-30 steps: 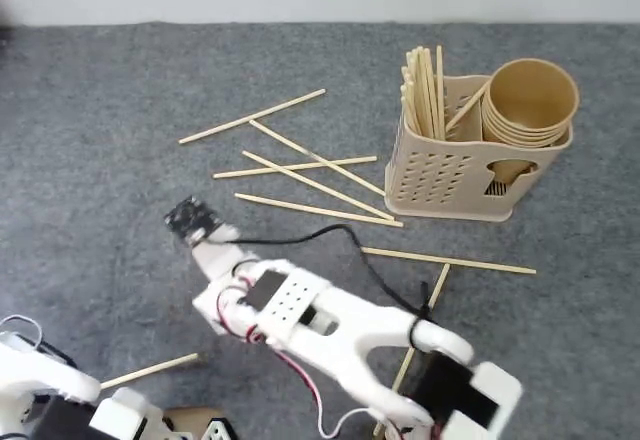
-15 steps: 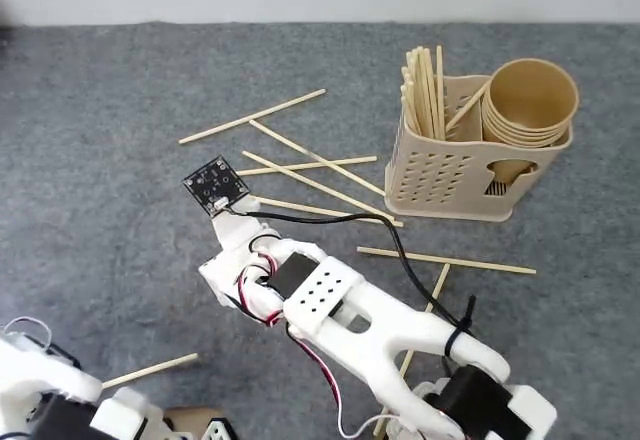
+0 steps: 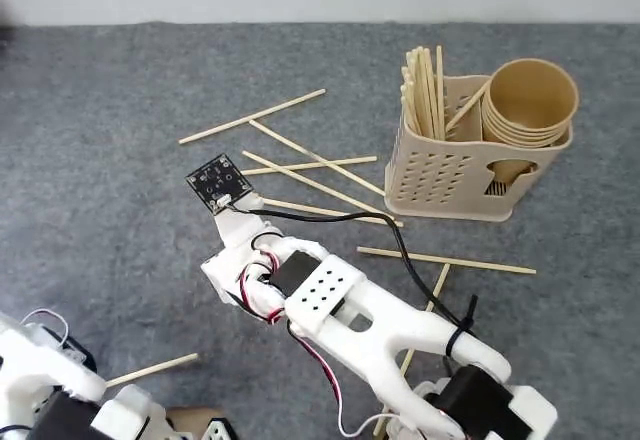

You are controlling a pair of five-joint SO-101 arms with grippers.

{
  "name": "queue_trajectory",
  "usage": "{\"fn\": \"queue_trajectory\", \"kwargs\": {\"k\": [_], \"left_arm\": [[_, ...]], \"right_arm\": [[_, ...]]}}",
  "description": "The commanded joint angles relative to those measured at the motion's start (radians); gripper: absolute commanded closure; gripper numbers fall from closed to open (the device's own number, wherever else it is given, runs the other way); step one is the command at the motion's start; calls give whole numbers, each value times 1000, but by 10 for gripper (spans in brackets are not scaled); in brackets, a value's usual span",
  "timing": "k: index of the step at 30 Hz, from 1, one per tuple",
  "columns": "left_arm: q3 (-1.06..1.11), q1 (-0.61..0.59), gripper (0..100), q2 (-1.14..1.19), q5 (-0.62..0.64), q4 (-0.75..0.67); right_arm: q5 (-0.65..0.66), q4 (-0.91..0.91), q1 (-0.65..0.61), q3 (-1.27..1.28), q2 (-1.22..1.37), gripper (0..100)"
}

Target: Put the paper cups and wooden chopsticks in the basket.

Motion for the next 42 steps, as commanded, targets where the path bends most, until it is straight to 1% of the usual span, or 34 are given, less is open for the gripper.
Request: {"fn": "queue_trajectory", "kwargs": {"k": [1,5,7,10,12,14,19,23,27,32,36,40,42], "left_arm": [[-58,2,870,-46,-57,48],[-127,-2,870,-46,-135,153],[-165,-23,870,-46,-175,206],[-191,-54,870,-46,-227,232],[-180,-78,870,-46,-258,199],[-137,-101,873,-46,-288,138],[31,-103,874,-48,-404,-35],[88,-103,874,-48,-465,-138],[94,-103,874,-48,-511,-150],[101,-103,874,-48,-532,-150],[71,-101,874,-52,-528,-155],[-7,-58,874,-55,-526,-153],[-51,-54,874,-55,-489,-150]], "right_arm": [[-8,10,13,-9,-64,827],[-8,10,13,-9,-64,827],[-8,10,13,-9,-64,827],[-6,10,13,-8,-64,827],[-6,10,13,-6,-64,827],[-6,10,13,-6,-64,827],[-5,10,13,-6,-64,827],[-6,10,21,-6,-64,827],[-6,10,22,-6,-62,827],[-5,4,22,-6,-61,827],[-5,4,22,-6,-56,827],[-5,4,22,-6,-54,827],[-5,4,22,-6,-54,827]]}}
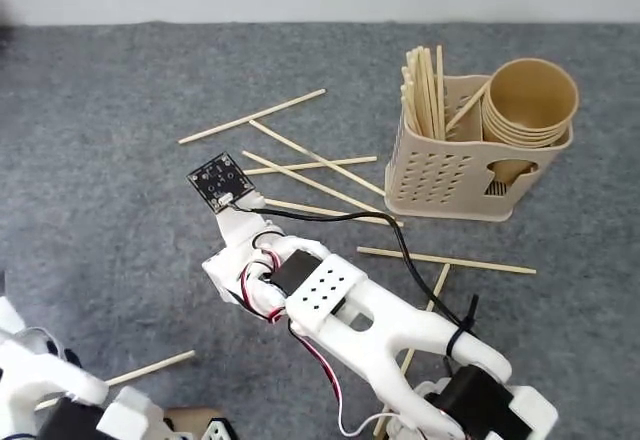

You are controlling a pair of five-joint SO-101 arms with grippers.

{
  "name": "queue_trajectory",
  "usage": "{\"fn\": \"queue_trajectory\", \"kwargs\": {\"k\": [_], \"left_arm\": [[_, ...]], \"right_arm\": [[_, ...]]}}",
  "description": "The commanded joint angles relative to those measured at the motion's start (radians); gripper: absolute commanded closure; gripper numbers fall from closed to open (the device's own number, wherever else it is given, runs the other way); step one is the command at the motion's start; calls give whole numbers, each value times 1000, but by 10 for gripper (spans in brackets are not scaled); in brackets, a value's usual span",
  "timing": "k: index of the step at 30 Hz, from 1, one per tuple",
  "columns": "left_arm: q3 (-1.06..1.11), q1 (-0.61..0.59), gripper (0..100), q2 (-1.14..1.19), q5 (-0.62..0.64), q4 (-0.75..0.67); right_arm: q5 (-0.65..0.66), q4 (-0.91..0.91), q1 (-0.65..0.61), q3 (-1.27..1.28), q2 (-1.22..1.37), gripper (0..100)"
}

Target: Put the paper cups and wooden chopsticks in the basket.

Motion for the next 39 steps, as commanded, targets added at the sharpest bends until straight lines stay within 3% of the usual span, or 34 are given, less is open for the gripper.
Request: {"fn": "queue_trajectory", "kwargs": {"k": [1,4,7,13,16,20,39], "left_arm": [[-108,12,874,-21,61,-14],[-162,11,874,-21,132,-12],[-209,5,874,-23,121,69],[-364,-17,874,-15,-118,450],[-392,-31,877,-15,-204,517],[-378,-37,992,-14,-276,491],[128,-37,987,-14,-641,25]], "right_arm": [[-5,4,16,-6,-54,827],[-5,4,16,-6,-54,827],[-5,4,16,-6,-54,827],[-5,4,16,-6,-53,827],[-5,4,16,-6,-53,827],[-5,4,16,-5,-53,827],[-5,7,16,-5,-53,827]]}}
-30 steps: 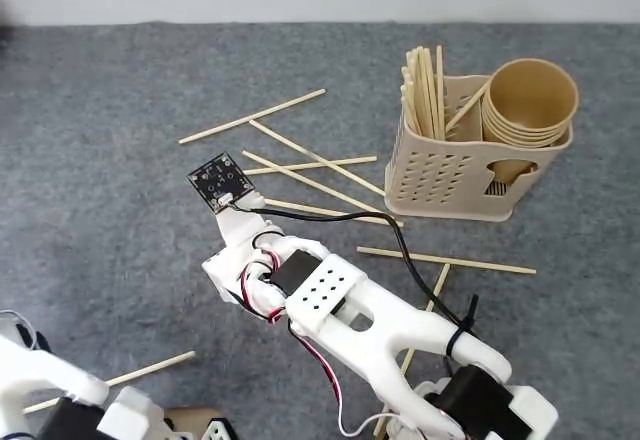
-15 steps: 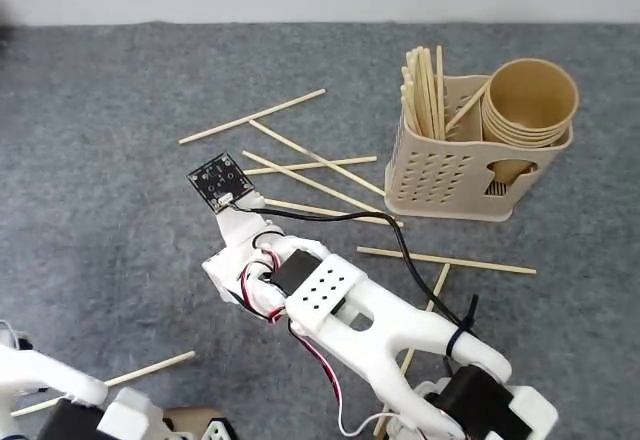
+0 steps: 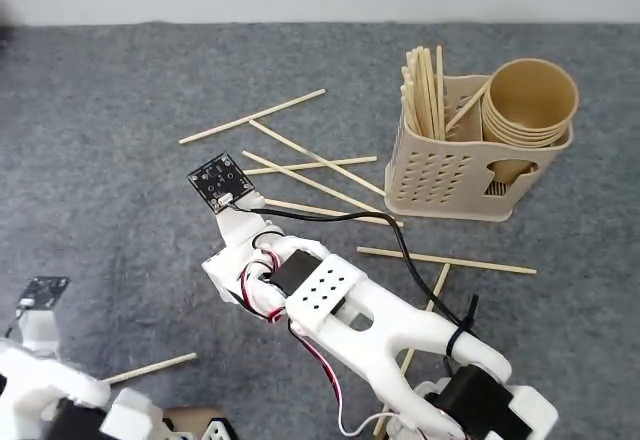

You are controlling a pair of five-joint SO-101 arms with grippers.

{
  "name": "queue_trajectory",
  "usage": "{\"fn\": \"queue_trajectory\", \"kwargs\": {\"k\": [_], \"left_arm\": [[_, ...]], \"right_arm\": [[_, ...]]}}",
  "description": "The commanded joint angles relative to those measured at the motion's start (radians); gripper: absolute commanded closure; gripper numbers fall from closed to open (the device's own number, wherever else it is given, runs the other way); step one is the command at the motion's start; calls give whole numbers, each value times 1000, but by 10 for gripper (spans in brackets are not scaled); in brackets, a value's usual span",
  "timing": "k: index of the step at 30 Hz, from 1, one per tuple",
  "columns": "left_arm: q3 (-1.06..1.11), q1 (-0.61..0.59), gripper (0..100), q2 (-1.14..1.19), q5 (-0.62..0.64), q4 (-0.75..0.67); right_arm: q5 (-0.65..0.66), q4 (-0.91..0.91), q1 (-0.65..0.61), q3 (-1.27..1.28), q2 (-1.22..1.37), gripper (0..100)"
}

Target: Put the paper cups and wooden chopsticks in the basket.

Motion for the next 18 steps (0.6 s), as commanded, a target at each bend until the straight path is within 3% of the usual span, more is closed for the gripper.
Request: {"fn": "queue_trajectory", "kwargs": {"k": [1,6,14,18], "left_arm": [[56,-3,987,-12,-38,-104],[58,11,987,-12,-35,-203],[19,186,987,-21,-34,-308],[-31,245,987,-21,71,-308]], "right_arm": [[-5,7,16,-5,-53,827],[-5,5,16,-5,-53,827],[-5,4,16,-5,-53,827],[-5,4,16,-5,-53,827]]}}
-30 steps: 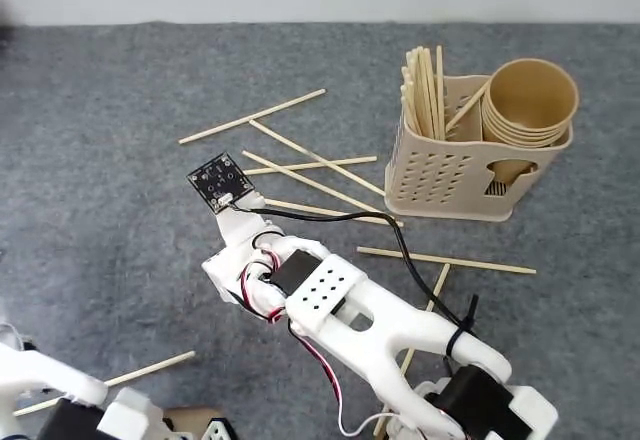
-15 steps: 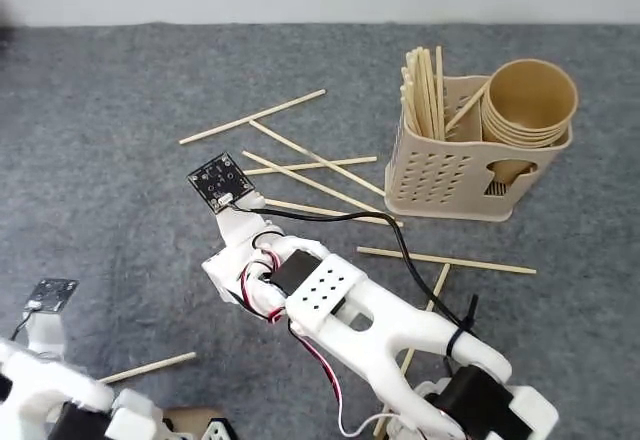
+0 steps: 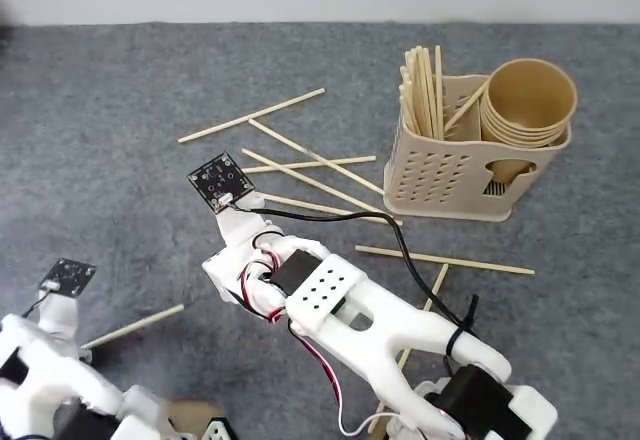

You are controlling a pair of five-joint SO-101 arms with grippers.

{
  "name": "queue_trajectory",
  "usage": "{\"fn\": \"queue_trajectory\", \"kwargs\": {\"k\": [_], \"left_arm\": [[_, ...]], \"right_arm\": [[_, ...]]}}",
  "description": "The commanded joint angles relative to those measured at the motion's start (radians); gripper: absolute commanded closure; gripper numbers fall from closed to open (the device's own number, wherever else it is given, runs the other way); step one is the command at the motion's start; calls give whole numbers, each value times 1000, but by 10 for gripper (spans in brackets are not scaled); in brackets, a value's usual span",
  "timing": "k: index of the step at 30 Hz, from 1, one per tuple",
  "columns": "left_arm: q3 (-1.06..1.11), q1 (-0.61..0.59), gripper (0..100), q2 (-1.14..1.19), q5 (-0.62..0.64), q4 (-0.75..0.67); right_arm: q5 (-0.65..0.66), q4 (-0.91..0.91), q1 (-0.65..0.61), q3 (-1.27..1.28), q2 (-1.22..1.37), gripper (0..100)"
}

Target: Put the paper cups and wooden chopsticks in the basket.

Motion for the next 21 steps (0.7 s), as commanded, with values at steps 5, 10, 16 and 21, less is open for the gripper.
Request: {"fn": "queue_trajectory", "kwargs": {"k": [5,10,16,21], "left_arm": [[-143,117,988,-2,184,-80],[-283,117,988,-2,235,66],[-529,110,988,-2,236,319],[-625,115,988,-2,238,408]], "right_arm": [[-5,4,16,-5,-53,827],[-5,4,16,-5,-53,827],[-5,4,16,-5,-53,827],[-5,4,16,-5,-53,827]]}}
